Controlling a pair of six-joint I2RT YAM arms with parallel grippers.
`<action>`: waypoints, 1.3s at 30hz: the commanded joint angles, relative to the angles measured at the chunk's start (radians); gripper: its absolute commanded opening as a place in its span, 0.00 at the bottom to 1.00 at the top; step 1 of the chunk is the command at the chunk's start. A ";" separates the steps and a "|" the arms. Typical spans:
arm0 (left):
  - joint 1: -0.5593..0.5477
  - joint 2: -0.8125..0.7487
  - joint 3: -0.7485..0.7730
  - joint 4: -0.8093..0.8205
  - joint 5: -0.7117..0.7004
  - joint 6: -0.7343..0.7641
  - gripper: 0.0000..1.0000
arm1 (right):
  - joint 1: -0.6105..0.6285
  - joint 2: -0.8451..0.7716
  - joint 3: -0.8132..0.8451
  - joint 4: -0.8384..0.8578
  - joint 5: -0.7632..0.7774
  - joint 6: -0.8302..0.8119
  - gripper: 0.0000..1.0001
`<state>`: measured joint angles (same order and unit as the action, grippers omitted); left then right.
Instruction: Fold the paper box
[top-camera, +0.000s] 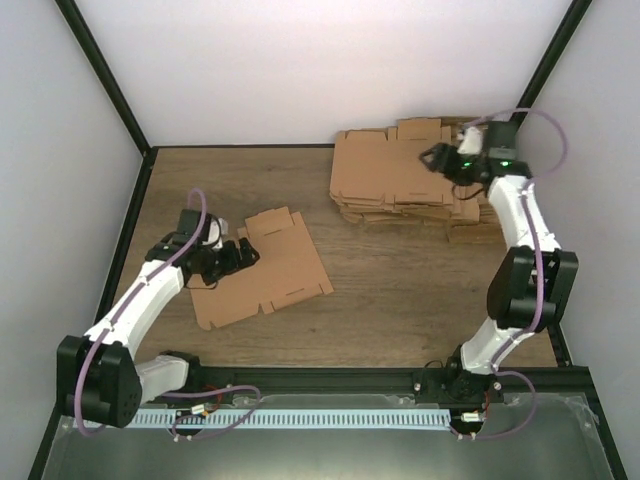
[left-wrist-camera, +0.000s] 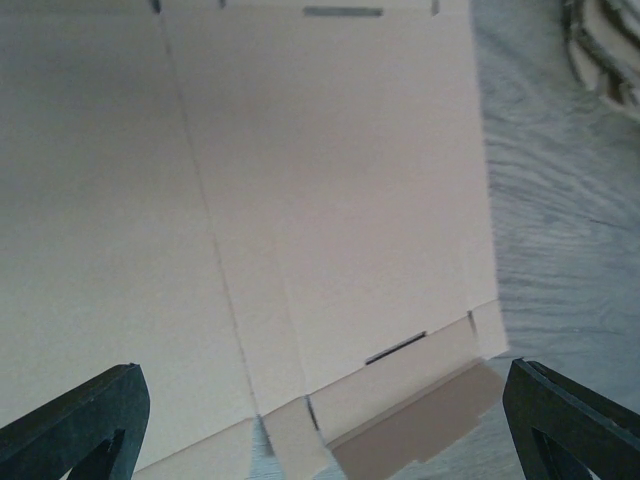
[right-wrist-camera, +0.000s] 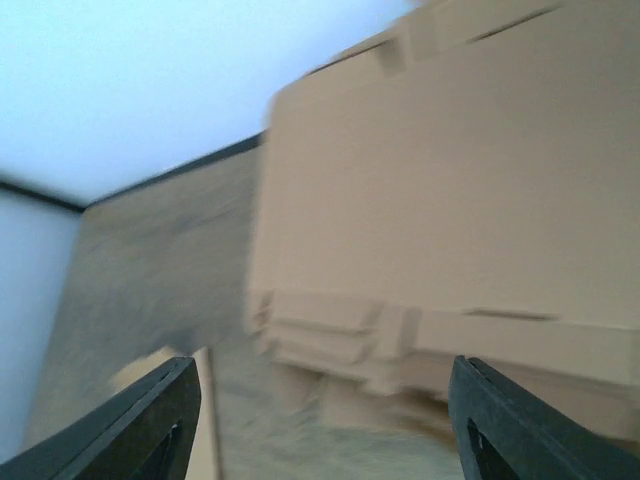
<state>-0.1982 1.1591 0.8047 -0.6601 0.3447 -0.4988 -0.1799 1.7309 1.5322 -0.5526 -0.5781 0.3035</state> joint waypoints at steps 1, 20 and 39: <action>-0.003 0.026 -0.018 -0.004 -0.066 -0.013 1.00 | 0.201 -0.071 -0.134 0.070 -0.046 0.018 0.71; 0.116 -0.145 -0.059 -0.096 -0.420 -0.257 1.00 | 0.609 -0.273 -0.833 0.374 -0.176 0.291 0.73; 0.116 -0.044 -0.193 0.122 -0.099 -0.154 1.00 | 0.727 -0.053 -0.799 0.560 -0.167 0.601 0.59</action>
<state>-0.0875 1.0904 0.6323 -0.6018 0.1558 -0.7109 0.5400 1.6527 0.6727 -0.0387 -0.7654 0.8307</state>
